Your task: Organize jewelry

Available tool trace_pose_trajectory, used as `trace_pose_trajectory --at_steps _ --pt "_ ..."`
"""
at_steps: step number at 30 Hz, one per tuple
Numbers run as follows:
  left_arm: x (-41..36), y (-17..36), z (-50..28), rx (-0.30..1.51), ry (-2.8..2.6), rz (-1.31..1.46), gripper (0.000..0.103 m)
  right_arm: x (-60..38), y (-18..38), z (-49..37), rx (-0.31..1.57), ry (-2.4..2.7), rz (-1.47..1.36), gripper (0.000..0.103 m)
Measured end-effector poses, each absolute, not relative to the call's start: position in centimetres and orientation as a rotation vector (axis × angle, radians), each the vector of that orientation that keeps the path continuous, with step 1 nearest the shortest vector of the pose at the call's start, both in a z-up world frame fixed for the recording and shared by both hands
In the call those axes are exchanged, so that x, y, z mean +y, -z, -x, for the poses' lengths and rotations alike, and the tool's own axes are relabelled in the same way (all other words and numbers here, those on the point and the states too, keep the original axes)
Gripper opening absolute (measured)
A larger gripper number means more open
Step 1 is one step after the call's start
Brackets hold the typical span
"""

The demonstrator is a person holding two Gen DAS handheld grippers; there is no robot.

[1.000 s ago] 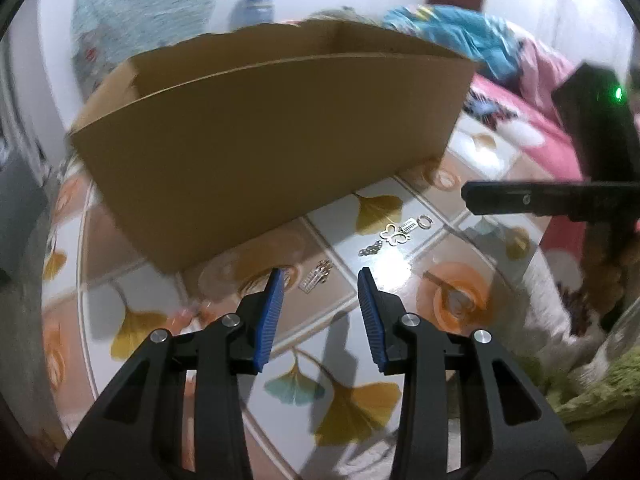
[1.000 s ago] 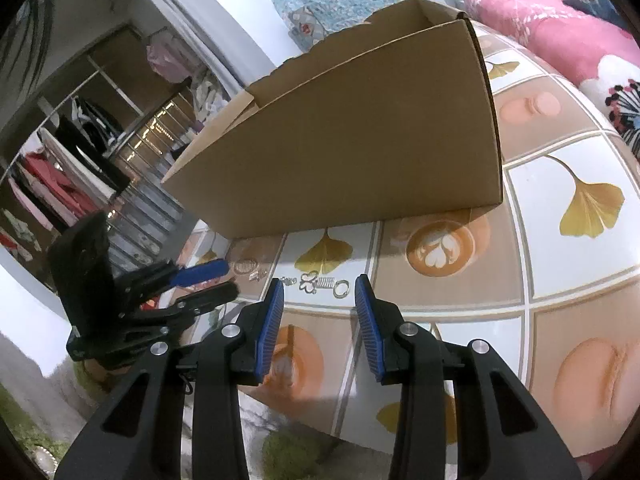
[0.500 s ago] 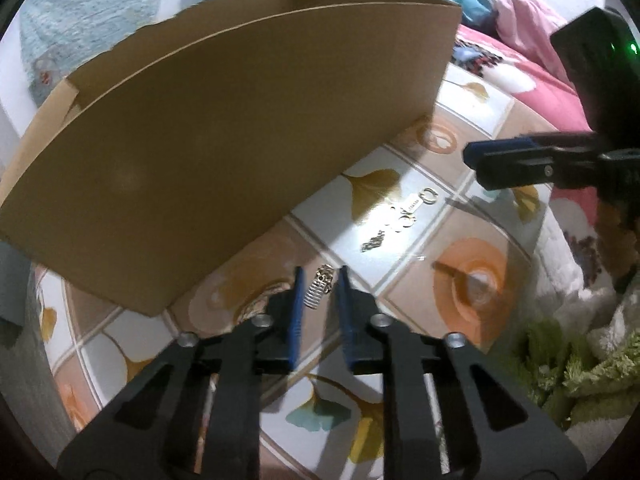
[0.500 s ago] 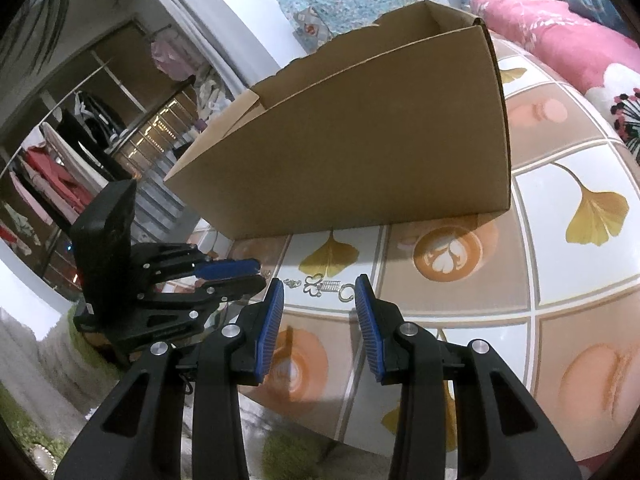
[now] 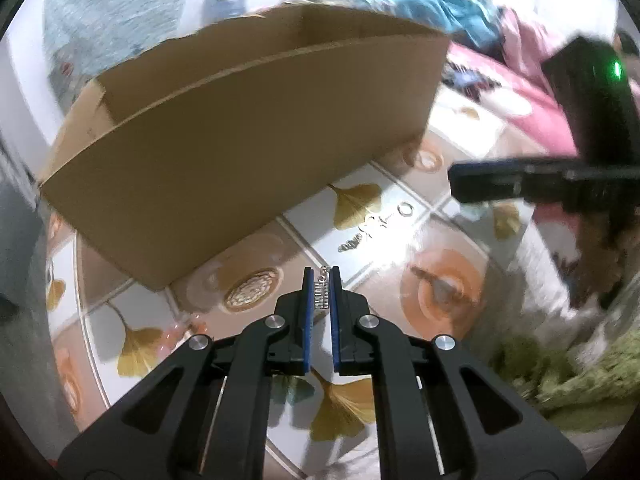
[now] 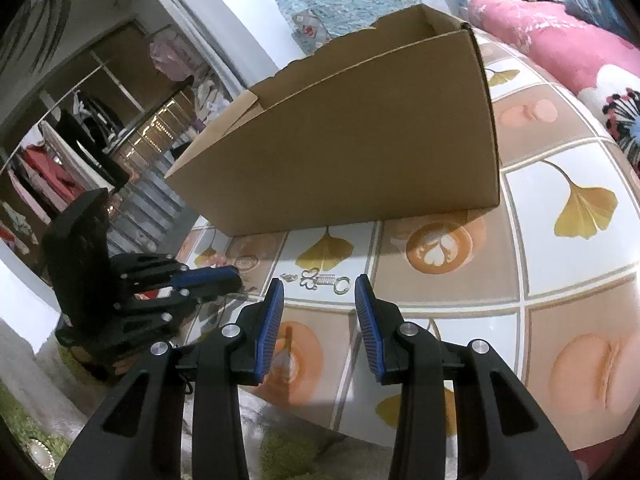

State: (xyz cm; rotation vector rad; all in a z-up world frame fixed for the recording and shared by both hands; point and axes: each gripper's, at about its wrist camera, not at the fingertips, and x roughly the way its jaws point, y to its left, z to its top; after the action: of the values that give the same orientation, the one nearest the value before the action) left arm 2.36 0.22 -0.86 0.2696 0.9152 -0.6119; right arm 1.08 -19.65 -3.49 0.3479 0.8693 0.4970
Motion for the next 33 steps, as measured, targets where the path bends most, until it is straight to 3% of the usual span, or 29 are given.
trace_pose_trajectory --at_steps 8,16,33 --pt "2.3 1.2 -2.4 0.903 0.567 -0.153 0.006 -16.7 3.0 -1.0 0.855 -0.505 -0.191 0.036" --pt "2.8 2.0 -2.4 0.907 0.547 -0.116 0.006 -12.3 3.4 -1.8 0.874 -0.545 -0.013 0.025" --pt "3.3 2.4 -2.8 0.911 0.563 -0.091 0.006 -9.5 4.4 -3.2 0.886 -0.457 0.173 0.015"
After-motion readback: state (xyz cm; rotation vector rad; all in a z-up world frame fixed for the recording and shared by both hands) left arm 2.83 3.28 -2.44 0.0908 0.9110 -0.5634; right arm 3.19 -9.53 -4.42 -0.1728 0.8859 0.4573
